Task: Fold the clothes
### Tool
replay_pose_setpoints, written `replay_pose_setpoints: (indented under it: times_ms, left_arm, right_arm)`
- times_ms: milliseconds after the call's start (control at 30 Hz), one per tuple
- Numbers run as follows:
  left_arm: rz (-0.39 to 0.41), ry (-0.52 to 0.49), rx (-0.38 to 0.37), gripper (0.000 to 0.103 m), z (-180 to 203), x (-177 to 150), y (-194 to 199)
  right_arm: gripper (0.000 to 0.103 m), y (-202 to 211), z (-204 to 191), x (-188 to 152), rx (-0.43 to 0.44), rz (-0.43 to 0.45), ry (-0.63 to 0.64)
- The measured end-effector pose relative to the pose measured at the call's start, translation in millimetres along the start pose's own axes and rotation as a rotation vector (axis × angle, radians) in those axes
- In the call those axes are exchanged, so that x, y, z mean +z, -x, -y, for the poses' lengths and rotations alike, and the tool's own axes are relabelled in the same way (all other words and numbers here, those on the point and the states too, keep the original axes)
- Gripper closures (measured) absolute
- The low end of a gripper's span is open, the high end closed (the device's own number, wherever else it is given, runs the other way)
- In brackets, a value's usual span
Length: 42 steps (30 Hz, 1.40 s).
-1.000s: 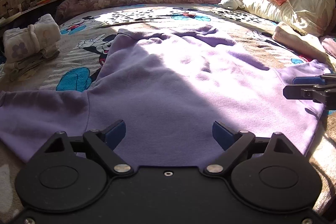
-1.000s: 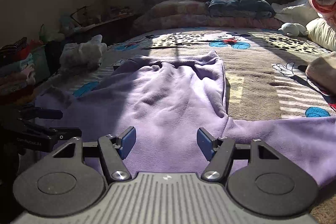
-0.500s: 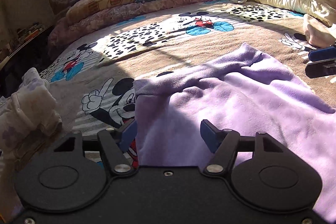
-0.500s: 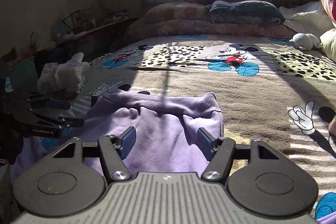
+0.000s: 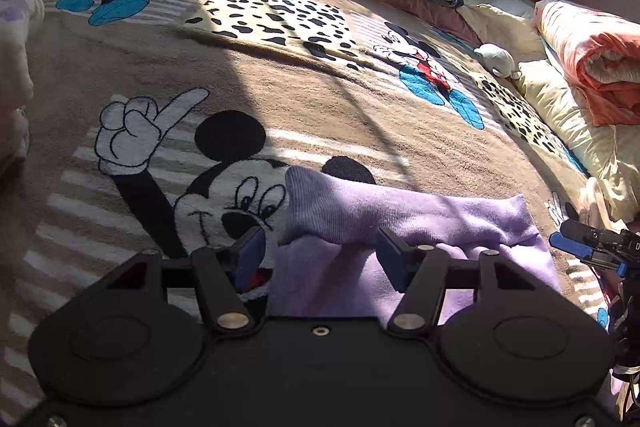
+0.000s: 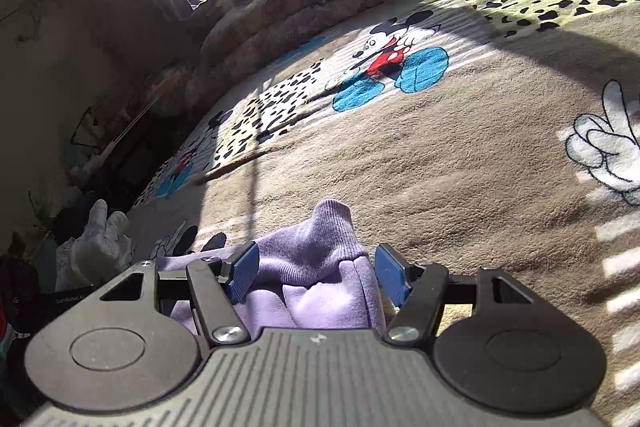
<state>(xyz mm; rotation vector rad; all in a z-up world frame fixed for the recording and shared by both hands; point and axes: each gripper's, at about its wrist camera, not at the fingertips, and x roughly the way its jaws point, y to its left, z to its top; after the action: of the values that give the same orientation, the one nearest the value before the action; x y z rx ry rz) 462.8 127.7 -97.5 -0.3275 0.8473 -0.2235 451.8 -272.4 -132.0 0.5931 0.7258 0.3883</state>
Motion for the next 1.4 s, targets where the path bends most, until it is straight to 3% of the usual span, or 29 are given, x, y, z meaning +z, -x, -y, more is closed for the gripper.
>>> replay_pose_setpoints:
  times_ms: [67, 133, 200, 233, 267, 367, 600, 700, 800, 967, 1000, 1067, 1200, 1333, 1400]
  left_arm:
    - [-0.016, 0.033, -0.026, 0.05, -7, 3, -7]
    - [-0.032, 0.063, -0.047, 0.056, -13, 6, -13]
    - [-0.057, 0.096, -0.074, 0.066, -21, 6, -21]
    - [-0.065, 0.109, -0.093, 0.072, -24, 6, -24]
    - [-0.068, 0.123, -0.115, 0.087, -26, 5, -25]
    - [-0.044, 0.224, -0.239, 0.089, -43, 5, -23]
    - [-0.051, 0.339, -0.308, 0.089, -71, 2, -38]
    - [-0.054, 0.388, -0.337, 0.09, -83, 0, -44]
    - [-0.056, 0.437, -0.366, 0.09, -95, -1, -51]
    - [-0.01, 0.354, -0.311, 0.087, -82, 4, -36]
    - [0.0, 0.335, -0.299, 0.086, -79, 5, -33]
    - [0.019, 0.298, -0.274, 0.075, -72, 7, -27]
    - [0.058, 0.223, -0.225, 0.072, -60, 11, -14]
    - [0.082, 0.149, -0.197, 0.072, -45, 14, -6]
    - [0.057, 0.115, -0.234, 0.072, -32, 13, -15]
  right_arm:
    - [0.038, -10, 10, 2, 0.017, -0.024, -0.041]
    - [0.045, -19, 18, 1, 0.059, -0.045, -0.077]
    - [0.084, -23, 28, -3, 0.147, -0.047, -0.15]
    - [0.087, -21, 32, -4, 0.174, -0.027, -0.181]
    - [0.087, -14, 38, -5, 0.201, 0.018, -0.224]
    - [0.088, -2, 61, -10, 0.258, 0.099, -0.332]
    - [0.088, -14, 96, -19, 0.213, 0.083, -0.409]
    - [0.089, -21, 92, -18, 0.159, 0.062, -0.346]
    - [0.091, -24, 69, -16, 0.047, 0.045, -0.202]
    - [0.087, -16, 44, -7, -0.088, 0.032, -0.066]
    - [0.079, -11, 38, -5, -0.125, 0.037, -0.037]
    - [0.066, 3, 29, 0, -0.193, 0.079, 0.019]
    - [0.065, 29, 15, 11, -0.14, 0.146, 0.132]
    - [0.066, 10, -4, 11, -0.02, 0.071, 0.203]
    - [0.067, -16, -4, 3, -0.093, -0.036, 0.216]
